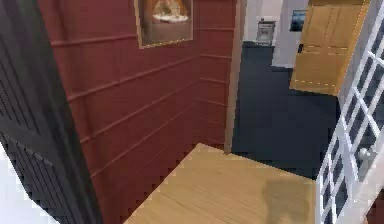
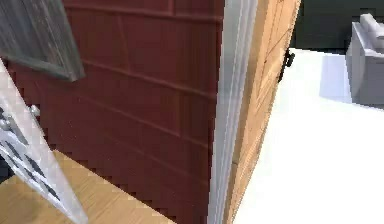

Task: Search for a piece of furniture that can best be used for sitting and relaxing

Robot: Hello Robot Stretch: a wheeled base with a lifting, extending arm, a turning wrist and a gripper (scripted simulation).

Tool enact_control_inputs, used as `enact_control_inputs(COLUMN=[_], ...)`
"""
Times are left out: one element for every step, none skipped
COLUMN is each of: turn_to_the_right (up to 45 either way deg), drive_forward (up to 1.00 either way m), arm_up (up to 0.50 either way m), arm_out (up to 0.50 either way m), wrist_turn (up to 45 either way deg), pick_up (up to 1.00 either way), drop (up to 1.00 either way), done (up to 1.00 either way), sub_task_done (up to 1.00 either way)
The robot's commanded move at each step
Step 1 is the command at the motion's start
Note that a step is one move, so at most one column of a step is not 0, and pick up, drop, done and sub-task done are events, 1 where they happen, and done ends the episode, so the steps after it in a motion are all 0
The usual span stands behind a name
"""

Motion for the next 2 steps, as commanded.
enact_control_inputs(turn_to_the_right=[-45.0, -45.0], drive_forward=[0.0, 0.0], arm_up=[0.0, 0.0], arm_out=[0.0, 0.0], wrist_turn=[0.0, 0.0], pick_up=[0.0, 0.0], drop=[0.0, 0.0], done=[0.0, 0.0], sub_task_done=[0.0, 0.0])
